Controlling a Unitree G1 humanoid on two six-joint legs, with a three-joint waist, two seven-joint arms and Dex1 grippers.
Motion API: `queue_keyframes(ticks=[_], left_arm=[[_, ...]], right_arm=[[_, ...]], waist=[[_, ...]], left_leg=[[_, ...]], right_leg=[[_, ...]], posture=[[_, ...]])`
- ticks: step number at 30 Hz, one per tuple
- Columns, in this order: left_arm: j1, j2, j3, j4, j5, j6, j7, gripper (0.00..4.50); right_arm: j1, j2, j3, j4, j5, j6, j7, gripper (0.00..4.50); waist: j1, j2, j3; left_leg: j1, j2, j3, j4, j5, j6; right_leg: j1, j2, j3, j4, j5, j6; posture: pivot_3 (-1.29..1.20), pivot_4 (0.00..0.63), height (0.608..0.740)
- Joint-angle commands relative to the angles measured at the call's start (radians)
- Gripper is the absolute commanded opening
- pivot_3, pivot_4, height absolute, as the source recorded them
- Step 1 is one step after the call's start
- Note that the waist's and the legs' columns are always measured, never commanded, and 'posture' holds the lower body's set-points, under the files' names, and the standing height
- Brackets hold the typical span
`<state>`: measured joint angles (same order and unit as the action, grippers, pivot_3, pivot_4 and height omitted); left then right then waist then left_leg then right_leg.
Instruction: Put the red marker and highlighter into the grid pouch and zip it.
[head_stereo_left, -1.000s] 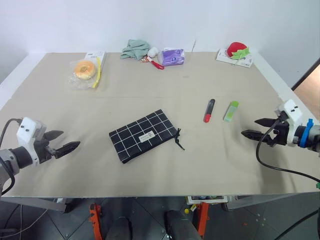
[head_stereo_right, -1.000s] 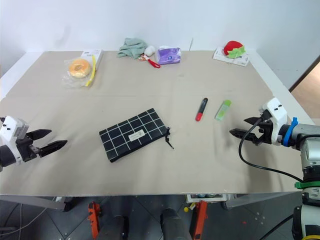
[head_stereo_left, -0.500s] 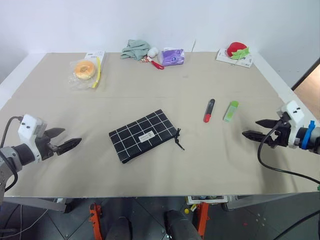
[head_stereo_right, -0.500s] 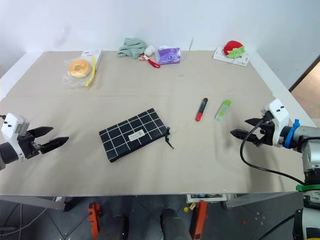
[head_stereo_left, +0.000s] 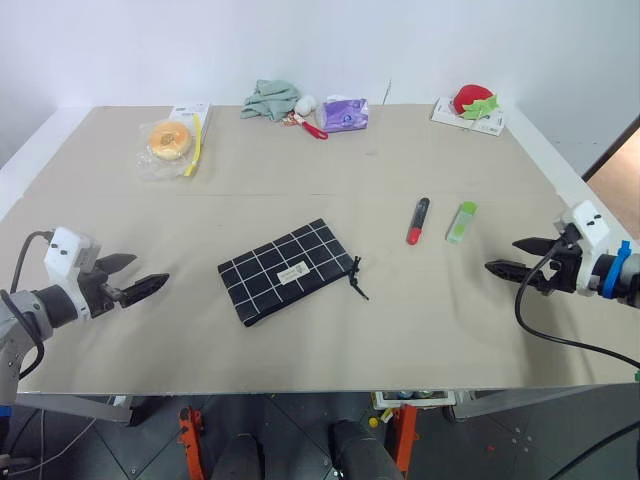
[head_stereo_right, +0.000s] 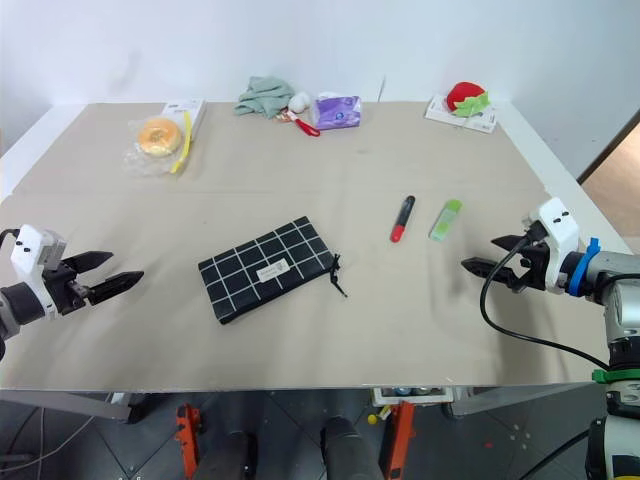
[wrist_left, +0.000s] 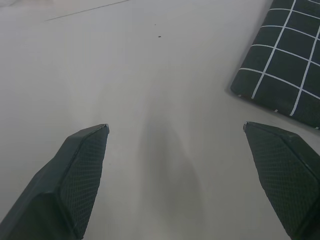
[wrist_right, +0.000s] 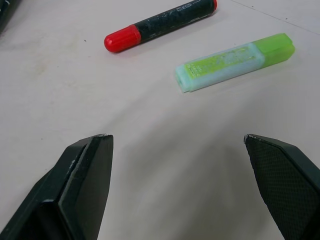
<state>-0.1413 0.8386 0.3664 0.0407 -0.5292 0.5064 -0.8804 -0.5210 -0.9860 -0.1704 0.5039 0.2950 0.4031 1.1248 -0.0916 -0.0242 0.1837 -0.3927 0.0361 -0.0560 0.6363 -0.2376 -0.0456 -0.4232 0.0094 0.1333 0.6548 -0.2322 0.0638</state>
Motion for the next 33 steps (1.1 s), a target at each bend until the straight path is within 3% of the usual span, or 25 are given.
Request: queue_keyframes(ticks=[1, 3, 5, 7, 10, 13, 14, 18, 25, 33], left_arm=[[-0.023, -0.016, 0.006, -0.011, -0.004, -0.039, -0.011, 4.46], [-0.027, -0.032, 0.003, -0.017, 0.002, -0.071, -0.013, 4.46], [-0.030, -0.049, -0.009, -0.019, 0.028, -0.128, -0.010, 4.50], [-0.035, -0.067, -0.029, -0.015, 0.062, -0.204, -0.012, 4.50], [-0.038, -0.086, -0.065, -0.009, 0.120, -0.323, -0.022, 4.50], [-0.064, -0.117, -0.114, 0.016, 0.205, -0.500, -0.013, 4.50], [-0.078, -0.129, -0.129, 0.031, 0.238, -0.573, -0.008, 4.50], [-0.102, -0.144, -0.181, 0.082, 0.317, -0.768, -0.026, 4.50], [-0.126, -0.079, -0.300, 0.283, 0.557, -1.317, -0.020, 4.50], [-0.248, -0.085, -0.348, 0.504, 0.912, -1.797, 0.223, 4.50]], right_arm=[[-0.026, 0.029, -0.073, -0.099, 0.073, -0.006, -0.014, 4.50], [-0.028, 0.076, -0.086, -0.216, 0.145, 0.063, -0.024, 4.50], [-0.026, 0.134, -0.078, -0.339, 0.198, 0.127, -0.056, 3.99], [-0.022, 0.206, -0.033, -0.452, 0.208, 0.162, -0.115, 3.27], [-0.046, 0.354, 0.039, -0.560, 0.204, 0.213, -0.248, 1.82], [-0.048, 0.517, 0.184, -0.584, 0.102, 0.174, -0.371, 0.27], [-0.046, 0.563, 0.229, -0.569, 0.065, 0.155, -0.404, 0.04], [-0.046, 0.656, 0.319, -0.472, -0.047, 0.141, -0.518, 0.04], [-0.048, 0.670, 0.370, -0.351, -0.154, 0.219, -0.622, 0.04], [-0.040, 0.683, 0.367, -0.369, -0.173, 0.224, -0.641, 0.04]], waist=[[0.000, 0.000, 0.000], [-0.002, 0.000, 0.000], [-0.004, 0.000, 0.000], [-0.004, 0.000, 0.000], [-0.004, -0.002, -0.001], [-0.004, -0.002, -0.001], [-0.004, -0.002, -0.002], [0.004, -0.003, -0.002], [0.012, -0.005, -0.003], [0.019, -0.006, -0.004]], left_leg=[[0.000, 0.000, 0.000, 0.000, 0.000, 0.000], [0.000, 0.000, 0.000, 0.000, 0.000, 0.000], [0.001, 0.001, 0.000, 0.000, 0.000, 0.000], [0.001, 0.001, -0.002, 0.001, 0.000, 0.000], [0.002, 0.001, -0.002, 0.001, 0.000, -0.001], [0.002, 0.001, -0.002, 0.002, 0.002, -0.003], [0.002, 0.001, -0.002, 0.002, 0.002, -0.003], [0.001, 0.000, -0.003, 0.002, 0.003, -0.004], [0.001, -0.003, -0.003, 0.001, 0.003, -0.004], [0.003, -0.003, -0.003, 0.002, 0.007, 0.001]], right_leg=[[0.000, 0.000, 0.000, 0.000, 0.000, 0.000], [0.000, 0.000, 0.000, 0.001, 0.000, 0.000], [0.000, 0.001, 0.000, 0.002, 0.000, 0.000], [0.000, 0.002, 0.000, 0.005, 0.000, -0.001], [0.000, 0.002, 0.000, 0.008, -0.001, -0.001], [0.000, 0.002, 0.000, 0.009, 0.000, -0.002], [0.000, 0.002, 0.000, 0.009, 0.000, -0.002], [-0.001, 0.001, -0.001, 0.009, 0.003, -0.007], [0.000, -0.001, -0.001, 0.009, 0.003, -0.007], [0.002, -0.002, -0.001, 0.009, 0.004, -0.001]], posture=[[0.00, 0.150, 0.740], [0.00, 0.150, 0.740], [0.00, 0.150, 0.740], [0.00, 0.150, 0.740], [0.00, 0.150, 0.740], [0.00, 0.150, 0.740], [0.00, 0.150, 0.740], [0.00, 0.150, 0.740], [0.00, 0.150, 0.740], [0.00, 0.150, 0.740]])
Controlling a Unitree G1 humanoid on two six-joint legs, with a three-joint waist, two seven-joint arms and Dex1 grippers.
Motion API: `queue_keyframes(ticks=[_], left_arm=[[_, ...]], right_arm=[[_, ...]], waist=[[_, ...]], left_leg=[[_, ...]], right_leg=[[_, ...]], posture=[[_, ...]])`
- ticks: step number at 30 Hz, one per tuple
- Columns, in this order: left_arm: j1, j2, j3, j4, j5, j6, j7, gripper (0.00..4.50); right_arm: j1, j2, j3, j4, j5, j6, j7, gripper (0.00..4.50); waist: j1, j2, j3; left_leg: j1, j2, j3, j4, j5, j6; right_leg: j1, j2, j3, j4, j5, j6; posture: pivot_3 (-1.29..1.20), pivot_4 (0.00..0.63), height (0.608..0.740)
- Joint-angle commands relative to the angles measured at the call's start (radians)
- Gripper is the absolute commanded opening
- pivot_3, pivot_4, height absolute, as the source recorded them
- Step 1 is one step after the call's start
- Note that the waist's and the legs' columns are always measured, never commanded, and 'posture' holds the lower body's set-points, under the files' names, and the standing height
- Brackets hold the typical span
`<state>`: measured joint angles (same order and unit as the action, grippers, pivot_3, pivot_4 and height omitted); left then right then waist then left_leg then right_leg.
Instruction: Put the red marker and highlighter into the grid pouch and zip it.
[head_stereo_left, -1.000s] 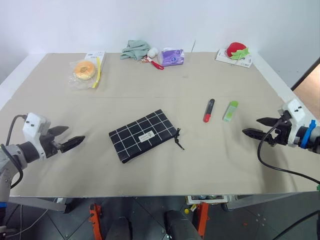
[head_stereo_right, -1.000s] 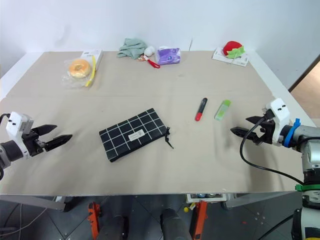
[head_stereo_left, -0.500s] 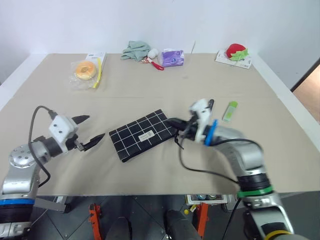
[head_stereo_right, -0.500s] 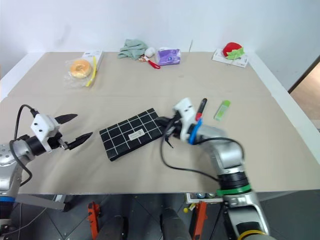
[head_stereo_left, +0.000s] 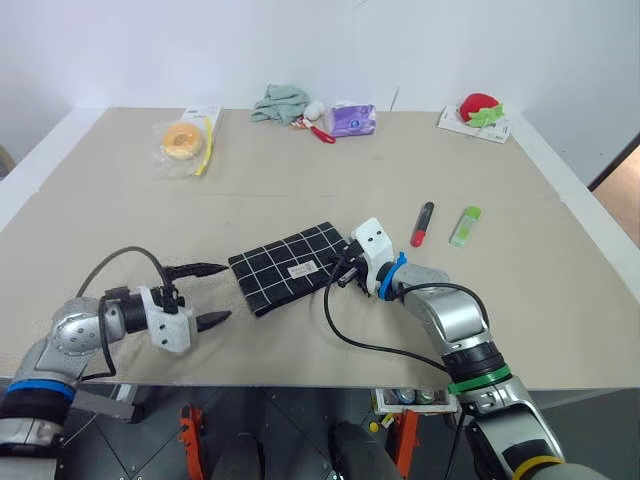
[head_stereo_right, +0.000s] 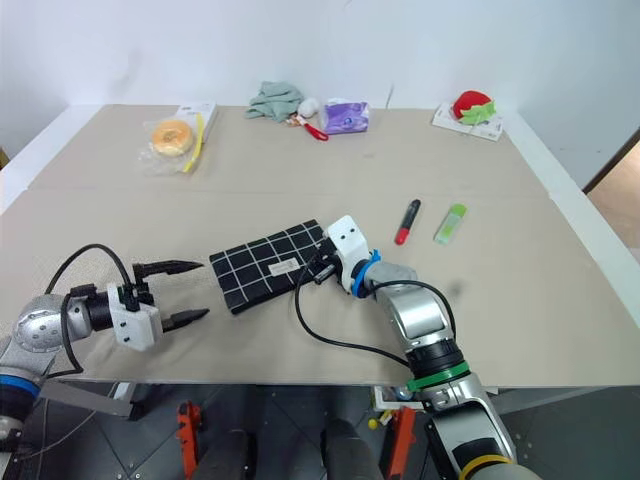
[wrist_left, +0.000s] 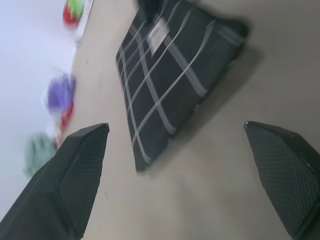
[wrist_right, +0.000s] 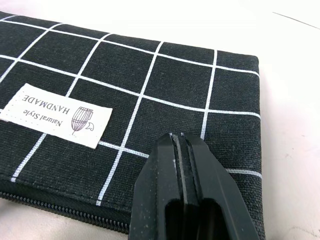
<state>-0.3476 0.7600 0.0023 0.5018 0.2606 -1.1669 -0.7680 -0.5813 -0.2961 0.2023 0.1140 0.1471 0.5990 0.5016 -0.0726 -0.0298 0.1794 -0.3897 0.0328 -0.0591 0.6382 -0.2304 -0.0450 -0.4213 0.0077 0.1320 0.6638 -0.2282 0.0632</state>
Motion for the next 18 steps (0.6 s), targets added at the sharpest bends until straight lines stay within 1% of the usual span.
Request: queue_keyframes(ticks=[1, 5, 7, 9, 12, 14, 18], left_arm=[[-0.059, -0.017, 0.024, 0.059, 0.171, -0.166, 0.151, 4.50], [-0.103, -0.033, 0.016, 0.112, 0.335, -0.209, 0.303, 4.50], [-0.122, -0.039, -0.011, 0.140, 0.419, -0.207, 0.372, 4.50], [-0.142, -0.047, -0.038, 0.159, 0.473, -0.198, 0.440, 4.50], [-0.191, -0.071, -0.110, 0.189, 0.562, -0.140, 0.523, 4.50], [-0.217, -0.075, -0.149, 0.208, 0.604, -0.113, 0.579, 4.50], [-0.261, -0.089, -0.224, 0.236, 0.634, -0.100, 0.668, 4.50]], right_arm=[[0.023, -0.006, -0.005, 0.015, -0.024, 0.032, -0.017, 0.04], [0.026, -0.003, -0.006, 0.002, -0.025, 0.040, -0.017, 0.04], [0.023, 0.001, -0.007, 0.000, -0.025, 0.044, -0.019, 0.04], [0.021, 0.005, -0.009, -0.004, -0.024, 0.049, -0.022, 0.04], [0.019, 0.011, -0.011, -0.015, -0.022, 0.056, -0.026, 0.04], [0.020, 0.014, -0.014, -0.022, -0.022, 0.060, -0.030, 0.04], [0.026, 0.019, -0.016, -0.033, -0.021, 0.067, -0.034, 0.04]], waist=[[0.000, 0.000, 0.000], [0.000, 0.000, -0.001], [0.000, 0.000, -0.001], [0.000, 0.000, -0.001], [0.001, 0.001, -0.003], [0.002, 0.001, -0.004], [0.000, 0.002, -0.005]], left_leg=[[0.000, 0.000, 0.000, 0.000, 0.000, 0.000], [0.000, 0.000, 0.000, 0.000, 0.001, 0.000], [0.000, 0.000, -0.001, 0.000, 0.001, 0.000], [0.000, 0.000, -0.002, -0.001, 0.001, 0.000], [0.000, -0.001, -0.002, 0.000, 0.001, 0.000], [0.001, -0.002, -0.003, 0.000, 0.001, 0.001], [0.003, -0.002, -0.003, 0.000, 0.001, 0.001]], right_leg=[[0.000, 0.000, 0.000, 0.000, 0.000, 0.000], [0.000, 0.000, 0.000, 0.000, 0.001, 0.001], [0.000, 0.000, 0.000, 0.000, 0.001, 0.001], [0.000, 0.000, -0.001, 0.000, 0.001, 0.001], [0.001, 0.000, -0.001, 0.000, 0.001, 0.002], [0.003, -0.001, -0.001, 0.000, 0.001, 0.003], [0.004, -0.001, -0.001, 0.000, 0.002, 0.004]], posture=[[0.00, 0.150, 0.740], [0.00, 0.150, 0.740], [0.00, 0.150, 0.740], [0.00, 0.150, 0.740], [0.00, 0.150, 0.740], [0.00, 0.150, 0.740], [0.00, 0.150, 0.740]])
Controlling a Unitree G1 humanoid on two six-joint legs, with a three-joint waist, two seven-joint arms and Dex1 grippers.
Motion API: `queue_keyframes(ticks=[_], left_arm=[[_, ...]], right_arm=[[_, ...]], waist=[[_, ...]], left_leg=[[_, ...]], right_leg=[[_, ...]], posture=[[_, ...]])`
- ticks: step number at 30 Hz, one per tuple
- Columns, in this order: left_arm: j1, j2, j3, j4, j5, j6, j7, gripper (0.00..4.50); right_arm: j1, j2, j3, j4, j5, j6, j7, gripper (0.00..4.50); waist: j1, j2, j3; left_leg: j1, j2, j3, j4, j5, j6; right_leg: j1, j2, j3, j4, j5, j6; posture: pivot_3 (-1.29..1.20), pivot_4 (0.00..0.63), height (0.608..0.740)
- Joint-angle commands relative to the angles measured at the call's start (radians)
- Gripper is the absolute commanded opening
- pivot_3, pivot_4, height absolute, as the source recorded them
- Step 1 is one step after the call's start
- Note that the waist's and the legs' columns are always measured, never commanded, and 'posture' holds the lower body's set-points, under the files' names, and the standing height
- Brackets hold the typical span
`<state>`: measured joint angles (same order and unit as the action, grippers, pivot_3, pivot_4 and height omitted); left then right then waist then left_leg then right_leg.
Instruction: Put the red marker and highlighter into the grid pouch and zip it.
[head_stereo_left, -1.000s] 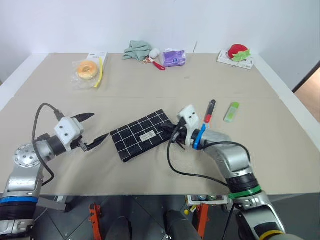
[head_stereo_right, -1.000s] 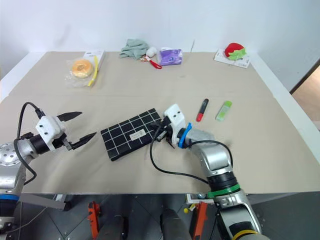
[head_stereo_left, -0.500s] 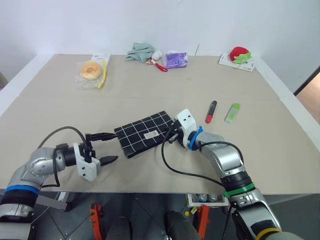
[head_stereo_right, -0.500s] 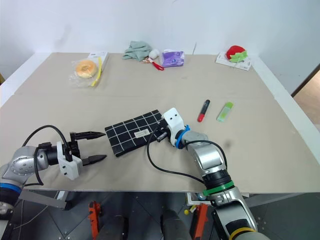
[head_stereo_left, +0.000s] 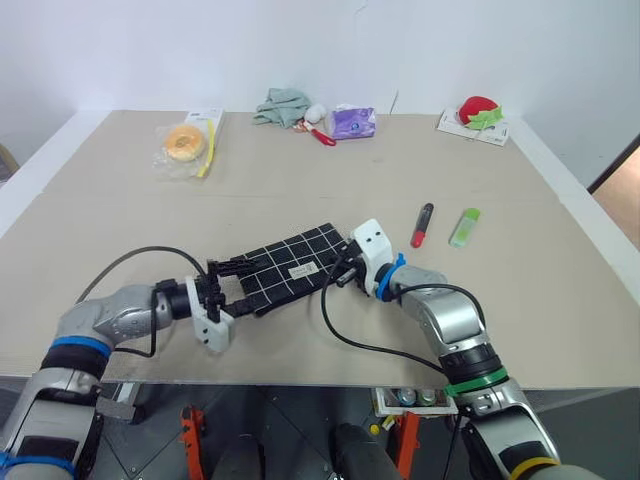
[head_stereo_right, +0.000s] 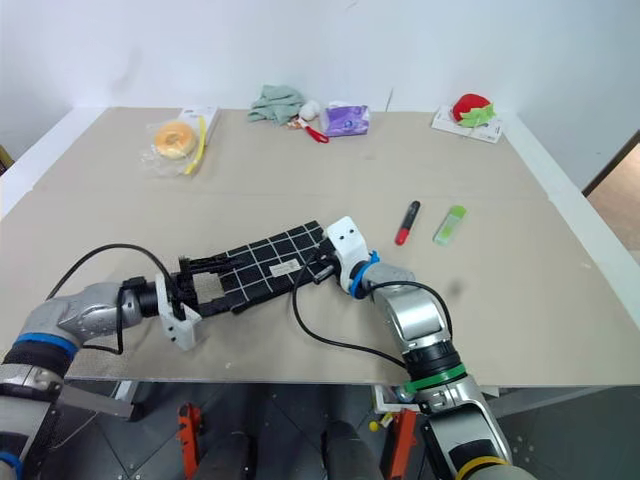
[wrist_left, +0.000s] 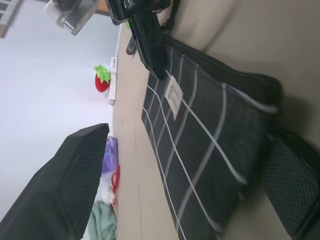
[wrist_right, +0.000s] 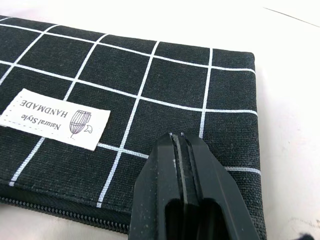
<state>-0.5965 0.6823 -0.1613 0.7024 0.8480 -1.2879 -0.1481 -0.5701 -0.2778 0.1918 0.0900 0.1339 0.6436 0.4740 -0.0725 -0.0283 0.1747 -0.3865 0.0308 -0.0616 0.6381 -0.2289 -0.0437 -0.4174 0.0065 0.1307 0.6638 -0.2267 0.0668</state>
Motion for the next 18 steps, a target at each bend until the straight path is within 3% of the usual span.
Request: queue_keyframes(ticks=[1, 9, 12, 18], left_arm=[[-0.020, -0.014, -0.079, 0.040, 0.054, 0.027, 0.065, 4.50], [-0.064, -0.025, -0.199, 0.080, 0.058, 0.057, 0.125, 4.50], [-0.076, -0.023, -0.227, 0.091, 0.050, 0.060, 0.140, 3.57], [-0.089, -0.023, -0.259, 0.099, 0.003, 0.059, 0.129, 0.46]], right_arm=[[0.017, 0.001, -0.005, -0.012, -0.008, 0.025, -0.007, 0.04], [0.025, 0.009, -0.008, -0.030, -0.006, 0.035, -0.017, 0.04], [0.025, 0.010, -0.007, -0.031, -0.006, 0.035, -0.018, 0.00], [0.023, 0.011, -0.010, -0.029, -0.008, 0.033, -0.022, 0.00]], waist=[[0.001, 0.002, -0.001], [0.001, 0.003, -0.003], [0.000, 0.004, -0.003], [0.001, 0.009, -0.006]], left_leg=[[0.000, 0.000, 0.000, 0.000, 0.000, 0.000], [0.000, -0.001, 0.000, 0.000, 0.000, 0.000], [0.000, -0.001, 0.000, 0.000, 0.000, 0.000], [0.000, -0.002, 0.000, -0.001, 0.000, 0.000]], right_leg=[[0.000, 0.000, 0.000, 0.000, 0.000, 0.000], [0.000, -0.001, 0.000, 0.000, -0.001, 0.001], [0.001, -0.001, 0.000, 0.000, -0.001, 0.001], [0.001, -0.002, 0.000, 0.000, -0.002, 0.002]], posture=[[0.00, 0.150, 0.740], [0.00, 0.150, 0.740], [0.00, 0.150, 0.740], [0.00, 0.150, 0.740]])
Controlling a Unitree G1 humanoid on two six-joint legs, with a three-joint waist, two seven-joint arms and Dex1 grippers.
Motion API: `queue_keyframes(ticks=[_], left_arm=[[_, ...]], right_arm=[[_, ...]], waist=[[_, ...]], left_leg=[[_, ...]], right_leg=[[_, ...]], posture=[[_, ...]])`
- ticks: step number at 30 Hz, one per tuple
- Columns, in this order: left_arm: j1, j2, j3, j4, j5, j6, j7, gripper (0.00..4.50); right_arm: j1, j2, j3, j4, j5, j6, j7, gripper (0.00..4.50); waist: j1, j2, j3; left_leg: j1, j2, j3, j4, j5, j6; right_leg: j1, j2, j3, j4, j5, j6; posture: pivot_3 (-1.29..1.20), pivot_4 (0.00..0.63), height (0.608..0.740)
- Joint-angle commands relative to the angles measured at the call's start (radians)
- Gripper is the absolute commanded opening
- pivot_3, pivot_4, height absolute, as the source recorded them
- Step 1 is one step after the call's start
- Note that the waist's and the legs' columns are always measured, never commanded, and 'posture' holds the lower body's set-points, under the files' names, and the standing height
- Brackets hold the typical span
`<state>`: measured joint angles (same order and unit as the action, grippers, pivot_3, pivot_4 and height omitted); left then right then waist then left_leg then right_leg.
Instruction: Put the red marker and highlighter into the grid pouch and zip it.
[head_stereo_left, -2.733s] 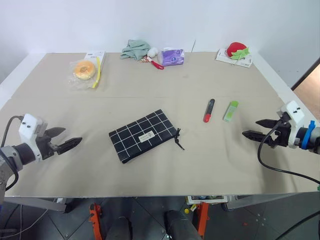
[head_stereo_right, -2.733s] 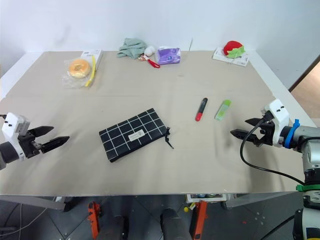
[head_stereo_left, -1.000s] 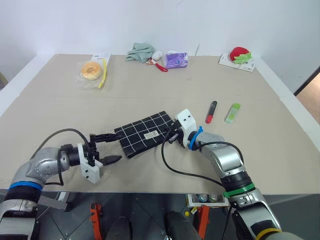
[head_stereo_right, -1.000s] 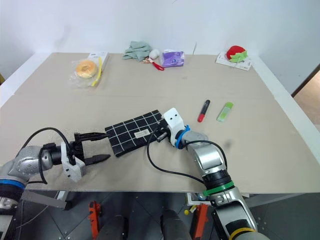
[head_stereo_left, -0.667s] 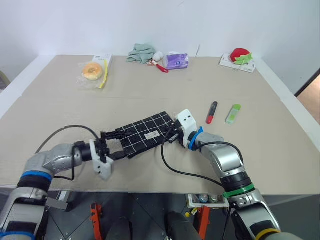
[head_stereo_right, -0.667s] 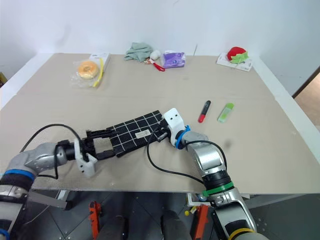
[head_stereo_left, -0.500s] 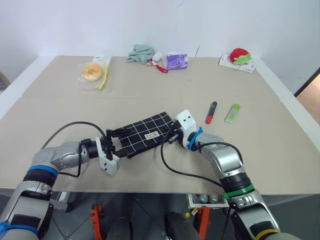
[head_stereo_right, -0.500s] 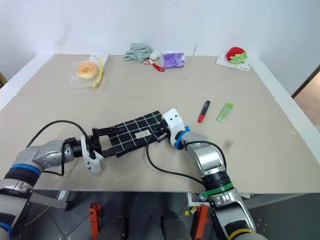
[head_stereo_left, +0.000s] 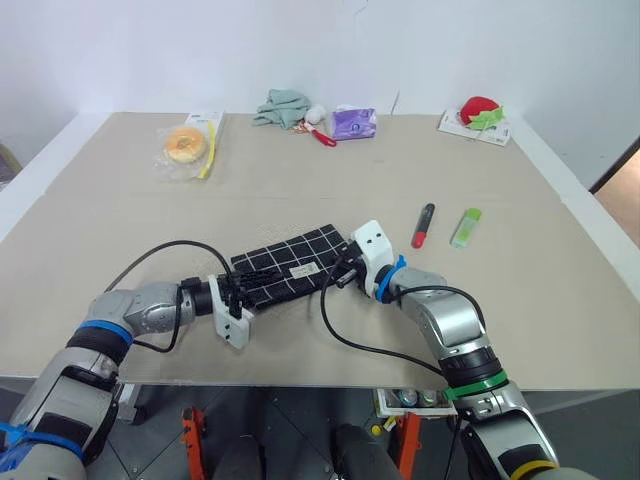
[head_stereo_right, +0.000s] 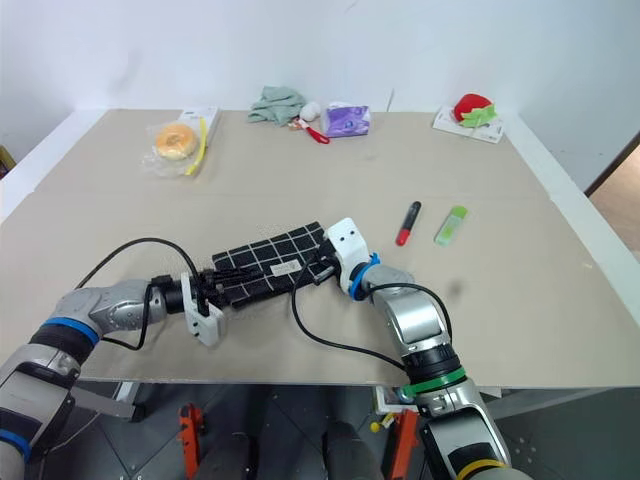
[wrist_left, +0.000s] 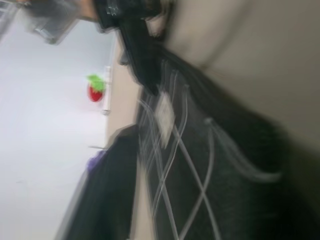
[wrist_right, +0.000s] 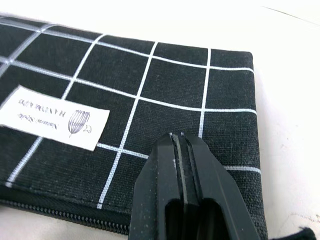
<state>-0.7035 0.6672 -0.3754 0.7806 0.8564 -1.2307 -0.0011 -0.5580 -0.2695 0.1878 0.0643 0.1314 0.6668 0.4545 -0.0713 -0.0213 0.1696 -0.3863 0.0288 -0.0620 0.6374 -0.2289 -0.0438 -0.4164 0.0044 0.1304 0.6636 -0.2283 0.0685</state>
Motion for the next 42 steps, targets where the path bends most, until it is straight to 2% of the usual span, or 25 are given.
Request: queue_keyframes(ticks=[1, 7, 11, 16, 19, 20, 21, 22, 24, 26, 27, 33, 41, 42], left_arm=[[0.017, -0.008, -0.047, 0.020, -0.014, 0.001, -0.023, 0.05], [0.019, -0.008, -0.061, 0.030, -0.082, 0.016, -0.082, 0.05], [0.024, -0.013, -0.063, 0.026, -0.141, 0.035, -0.144, 0.05], [0.040, -0.019, -0.062, 0.008, -0.210, 0.070, -0.223, 0.05], [0.056, -0.025, -0.062, -0.013, -0.253, 0.099, -0.275, 0.00], [0.060, -0.025, -0.061, -0.021, -0.261, 0.104, -0.285, 0.00], [0.063, -0.027, -0.060, -0.026, -0.269, 0.110, -0.296, 0.00], [0.064, -0.028, -0.059, -0.029, -0.276, 0.114, -0.304, 0.00], [0.066, -0.034, -0.058, -0.035, -0.284, 0.123, -0.316, 0.00], [0.066, -0.040, -0.056, -0.042, -0.291, 0.132, -0.327, 0.00], [0.065, -0.043, -0.056, -0.044, -0.295, 0.136, -0.332, 0.00], [0.068, -0.050, -0.048, -0.056, -0.310, 0.146, -0.349, 0.00], [0.082, -0.053, -0.036, -0.085, -0.324, 0.164, -0.361, 0.00], [0.083, -0.052, -0.036, -0.088, -0.325, 0.167, -0.361, 0.00]], right_arm=[[0.011, 0.002, -0.007, -0.003, -0.006, 0.009, -0.003, 0.00], [0.014, -0.001, -0.025, -0.011, -0.004, -0.018, -0.007, 0.00], [0.017, -0.005, -0.113, -0.086, 0.056, -0.089, 0.004, 0.00], [0.033, -0.049, -0.259, -0.191, 0.151, -0.034, 0.008, 0.00], [0.058, -0.103, -0.317, -0.262, 0.217, 0.065, 0.030, 0.88], [0.064, -0.112, -0.327, -0.276, 0.226, 0.090, 0.023, 1.40], [0.071, -0.123, -0.332, -0.291, 0.232, 0.135, 0.010, 1.73], [0.078, -0.132, -0.333, -0.303, 0.233, 0.171, -0.004, 2.39], [0.096, -0.138, -0.330, -0.320, 0.232, 0.215, -0.025, 3.13], [0.125, -0.138, -0.304, -0.337, 0.241, 0.259, -0.024, 4.18], [0.136, -0.133, -0.289, -0.343, 0.240, 0.273, -0.028, 4.46], [0.143, -0.070, -0.234, -0.353, 0.249, 0.339, -0.069, 4.46], [0.092, -0.041, -0.142, -0.228, 0.149, 0.235, -0.114, 4.46], [0.088, -0.039, -0.137, -0.214, 0.141, 0.224, -0.117, 4.23]], waist=[[0.000, 0.003, -0.002], [-0.001, 0.004, -0.002], [0.000, 0.004, -0.002], [0.000, 0.005, -0.002], [0.000, 0.005, -0.002], [0.000, 0.005, -0.002], [0.000, 0.005, -0.002], [-0.001, 0.005, -0.003], [-0.001, 0.006, -0.003], [0.000, 0.007, -0.003], [0.000, 0.007, -0.003], [0.000, 0.007, -0.003], [0.000, 0.007, -0.003], [0.000, 0.007, -0.003]], left_leg=[[0.000, -0.001, 0.000, 0.000, 0.000, 0.000], [0.001, -0.001, 0.000, 0.000, 0.000, 0.000], [0.000, -0.001, 0.000, 0.000, 0.000, 0.000], [-0.001, -0.002, 0.000, -0.001, 0.000, 0.000], [-0.001, -0.002, 0.000, -0.001, 0.000, 0.000], [-0.001, -0.002, 0.000, -0.001, 0.000, 0.000], [0.000, -0.002, 0.000, -0.001, 0.000, 0.000], [0.000, -0.002, 0.000, -0.001, 0.000, 0.000], [0.000, -0.002, 0.000, -0.002, 0.000, 0.000], [0.000, -0.002, 0.000, -0.002, 0.000, 0.000], [0.000, -0.003, 0.000, -0.002, 0.000, 0.000], [0.000, -0.005, 0.000, -0.002, 0.000, 0.000], [-0.001, -0.007, 0.000, -0.002, 0.000, 0.000], [-0.001, -0.007, 0.000, -0.002, 0.000, 0.000]], right_leg=[[0.000, -0.001, 0.000, 0.000, 0.000, 0.000], [0.001, -0.001, 0.000, 0.000, 0.000, 0.000], [0.000, -0.001, 0.000, 0.000, -0.001, 0.001], [0.000, -0.002, 0.000, -0.001, -0.002, 0.002], [0.000, -0.003, 0.000, -0.001, -0.002, 0.002], [0.000, -0.003, 0.000, -0.001, -0.002, 0.002], [0.001, -0.003, 0.000, -0.001, -0.003, 0.001], [0.001, -0.003, 0.000, -0.001, -0.003, 0.001], [0.001, -0.003, 0.000, -0.001, -0.003, 0.001], [0.001, -0.003, 0.000, -0.001, -0.003, 0.001], [0.001, -0.003, 0.000, -0.001, -0.003, 0.001], [0.001, -0.005, 0.001, -0.001, -0.004, 0.002], [0.001, -0.008, 0.001, -0.003, -0.005, 0.004], [0.001, -0.008, 0.000, -0.003, -0.005, 0.004]], posture=[[0.00, 0.150, 0.740], [0.00, 0.150, 0.740], [0.00, 0.150, 0.740], [0.00, 0.150, 0.740], [0.00, 0.150, 0.740], [0.00, 0.150, 0.740], [0.00, 0.150, 0.740], [0.00, 0.150, 0.740], [0.00, 0.150, 0.740], [0.00, 0.150, 0.740], [0.00, 0.150, 0.740], [0.00, 0.150, 0.740], [0.00, 0.150, 0.740], [0.00, 0.150, 0.740]])
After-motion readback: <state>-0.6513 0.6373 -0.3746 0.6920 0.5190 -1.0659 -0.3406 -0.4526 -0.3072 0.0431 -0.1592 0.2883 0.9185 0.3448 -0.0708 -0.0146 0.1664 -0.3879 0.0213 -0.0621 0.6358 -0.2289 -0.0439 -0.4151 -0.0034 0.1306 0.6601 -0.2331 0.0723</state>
